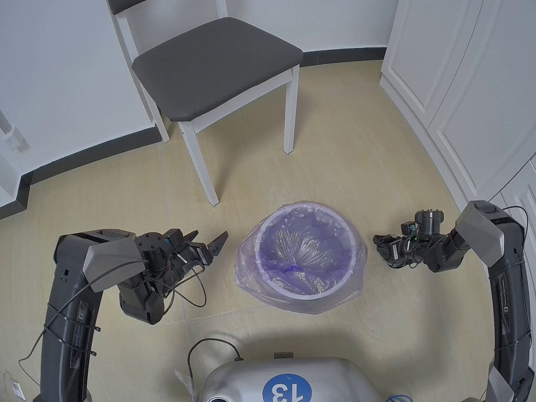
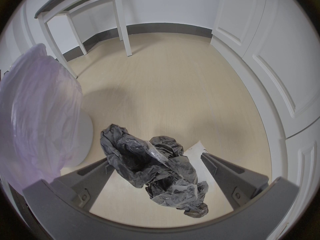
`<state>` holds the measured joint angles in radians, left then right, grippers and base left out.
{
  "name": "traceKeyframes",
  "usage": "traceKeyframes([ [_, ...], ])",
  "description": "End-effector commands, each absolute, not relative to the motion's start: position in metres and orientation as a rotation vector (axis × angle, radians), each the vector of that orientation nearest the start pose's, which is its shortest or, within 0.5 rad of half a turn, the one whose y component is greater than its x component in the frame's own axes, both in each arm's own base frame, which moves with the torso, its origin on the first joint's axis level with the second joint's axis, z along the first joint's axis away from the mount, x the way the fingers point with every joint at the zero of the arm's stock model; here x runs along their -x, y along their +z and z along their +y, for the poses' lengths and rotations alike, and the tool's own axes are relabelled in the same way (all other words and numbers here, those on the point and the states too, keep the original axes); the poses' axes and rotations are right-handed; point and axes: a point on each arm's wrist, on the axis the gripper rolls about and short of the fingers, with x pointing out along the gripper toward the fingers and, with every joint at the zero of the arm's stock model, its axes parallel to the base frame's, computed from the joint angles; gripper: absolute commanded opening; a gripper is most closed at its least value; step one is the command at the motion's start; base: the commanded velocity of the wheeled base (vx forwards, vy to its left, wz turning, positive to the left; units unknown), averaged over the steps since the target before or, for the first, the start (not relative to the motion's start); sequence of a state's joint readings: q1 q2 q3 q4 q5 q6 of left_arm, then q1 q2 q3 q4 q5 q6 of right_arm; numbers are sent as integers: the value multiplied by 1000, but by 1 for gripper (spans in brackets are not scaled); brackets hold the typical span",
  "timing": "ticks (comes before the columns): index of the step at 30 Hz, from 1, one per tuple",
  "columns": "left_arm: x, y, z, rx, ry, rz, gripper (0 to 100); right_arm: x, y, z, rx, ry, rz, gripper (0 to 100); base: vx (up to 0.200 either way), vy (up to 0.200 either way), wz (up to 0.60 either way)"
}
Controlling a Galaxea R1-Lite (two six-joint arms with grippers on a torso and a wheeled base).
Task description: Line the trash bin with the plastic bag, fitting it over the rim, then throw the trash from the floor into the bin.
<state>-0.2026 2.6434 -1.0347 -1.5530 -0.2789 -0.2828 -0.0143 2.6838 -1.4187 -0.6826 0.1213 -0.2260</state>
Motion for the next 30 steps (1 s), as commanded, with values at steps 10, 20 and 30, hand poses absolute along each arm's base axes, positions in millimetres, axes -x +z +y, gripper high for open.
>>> traceKeyframes([
  [10, -432, -66, -83, 254, -444, 126, 100, -480, -80, -4, 158, 162, 587, 100, 0, 0, 0],
  [20, -438, -89, -75, 210, -423, 131, 100, -480, -82, -4, 179, 169, 589, 0, 0, 0, 0],
  [30, -437, -90, -77, 139, -418, 120, 100, -479, -82, -4, 130, 154, 583, 0, 0, 0, 0],
])
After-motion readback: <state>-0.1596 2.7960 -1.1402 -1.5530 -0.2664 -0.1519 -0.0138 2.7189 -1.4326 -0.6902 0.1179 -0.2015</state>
